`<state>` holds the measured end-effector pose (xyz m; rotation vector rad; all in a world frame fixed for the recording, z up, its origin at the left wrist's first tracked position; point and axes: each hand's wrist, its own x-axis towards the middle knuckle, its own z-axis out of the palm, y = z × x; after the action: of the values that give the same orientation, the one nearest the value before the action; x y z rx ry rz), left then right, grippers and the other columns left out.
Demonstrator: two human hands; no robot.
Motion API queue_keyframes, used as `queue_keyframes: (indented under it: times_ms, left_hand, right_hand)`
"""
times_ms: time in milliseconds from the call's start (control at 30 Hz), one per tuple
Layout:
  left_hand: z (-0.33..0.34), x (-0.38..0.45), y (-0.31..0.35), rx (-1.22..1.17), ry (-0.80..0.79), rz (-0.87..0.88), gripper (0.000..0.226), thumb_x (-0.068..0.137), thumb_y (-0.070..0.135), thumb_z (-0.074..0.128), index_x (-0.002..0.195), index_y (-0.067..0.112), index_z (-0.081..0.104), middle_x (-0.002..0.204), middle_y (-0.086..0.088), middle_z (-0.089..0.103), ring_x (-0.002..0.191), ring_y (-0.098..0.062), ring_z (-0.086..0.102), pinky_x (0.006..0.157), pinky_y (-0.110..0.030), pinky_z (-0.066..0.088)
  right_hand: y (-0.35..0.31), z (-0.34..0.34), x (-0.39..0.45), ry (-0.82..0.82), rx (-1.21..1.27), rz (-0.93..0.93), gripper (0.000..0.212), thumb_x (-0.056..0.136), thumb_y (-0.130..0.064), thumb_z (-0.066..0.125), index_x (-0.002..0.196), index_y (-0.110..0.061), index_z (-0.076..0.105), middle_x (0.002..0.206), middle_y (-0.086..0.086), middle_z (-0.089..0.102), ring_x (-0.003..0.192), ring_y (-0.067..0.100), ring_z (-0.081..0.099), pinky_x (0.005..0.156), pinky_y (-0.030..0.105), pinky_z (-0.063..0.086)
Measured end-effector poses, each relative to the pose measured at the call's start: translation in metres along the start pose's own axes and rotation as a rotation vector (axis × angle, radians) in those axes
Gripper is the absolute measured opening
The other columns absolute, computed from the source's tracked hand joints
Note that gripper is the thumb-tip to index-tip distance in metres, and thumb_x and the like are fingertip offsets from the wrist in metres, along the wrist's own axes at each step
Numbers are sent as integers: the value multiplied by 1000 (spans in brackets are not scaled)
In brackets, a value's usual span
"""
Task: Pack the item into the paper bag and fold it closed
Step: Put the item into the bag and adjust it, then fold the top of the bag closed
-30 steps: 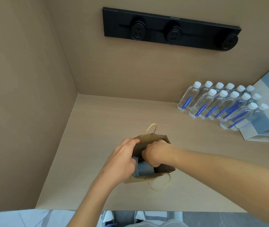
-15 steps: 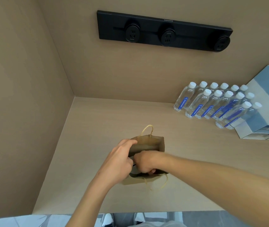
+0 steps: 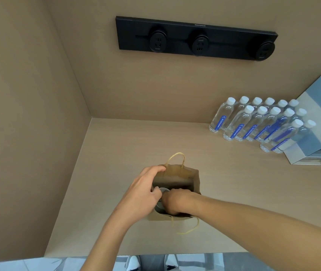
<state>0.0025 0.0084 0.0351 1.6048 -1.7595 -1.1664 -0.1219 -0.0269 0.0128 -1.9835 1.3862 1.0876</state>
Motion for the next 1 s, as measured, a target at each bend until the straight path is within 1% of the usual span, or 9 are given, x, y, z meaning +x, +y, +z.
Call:
queue_keyframes:
  times_ms: [167,333,500,567,633,667,733,833,1000]
  left_hand:
    - [0,-1,0,-11,-8,10,45,92,19,50,128,45,45,124,23,47,64,-3,52,62,-20,39]
    - [-4,-4,2,-31,-30,50,40,94,34,48,132,46,45,123,24,48,75,8,53,70,-17,38]
    - [-14,-15,-4,-147,61,92,44,92,53,43,134,60,36,129,35,47,78,-7,63,59,-20,46]
    - [-17,-19,-19,-187,98,81,63,90,25,51,137,62,31,137,36,42,73,-14,65,59,-17,48]
    - [-18,-24,-35,-181,65,57,90,79,1,53,140,61,27,142,34,40,70,-17,65,61,-13,47]
    - [-18,-26,-38,-159,27,36,95,75,1,55,141,61,24,141,32,42,69,-16,65,62,-14,48]
    - [-13,-28,-41,-115,-43,-17,94,69,15,64,139,61,22,132,20,54,73,-15,66,70,-26,53]
    - [-1,-24,-38,-82,-98,-63,87,63,31,74,131,54,25,122,3,60,75,-17,65,73,-42,56]
    - [10,-18,-29,-60,-129,-105,68,64,40,74,118,42,32,100,-6,65,65,-18,60,71,-44,54]
  right_hand:
    - [1,-8,-6,-36,-122,-65,31,92,-3,51,122,-5,57,119,15,62,102,32,61,72,37,44]
    - [8,-34,-36,26,-99,-131,14,91,0,48,97,-6,59,74,7,51,65,24,52,61,35,44]
    - [62,-44,-104,439,452,-366,24,94,-13,42,91,-21,64,87,6,67,81,21,63,73,37,53]
    - [92,-26,-128,660,896,-440,34,92,2,44,92,-20,71,79,6,72,69,9,62,67,22,52]
    - [117,5,-132,815,1169,-370,42,89,13,46,88,-21,71,68,9,71,58,13,58,62,26,49]
    - [124,23,-125,843,1221,-294,42,87,13,49,87,-23,69,69,7,71,55,16,56,62,33,48]
    - [127,56,-106,816,1248,-197,40,83,14,55,87,-26,64,101,-3,71,52,19,54,62,43,49]
    - [116,82,-83,748,1248,-279,44,78,9,65,90,-33,62,140,-18,44,50,15,50,58,26,45]
    - [102,85,-62,743,1179,-358,34,75,-13,71,100,-34,59,146,-38,22,53,9,51,63,13,42]
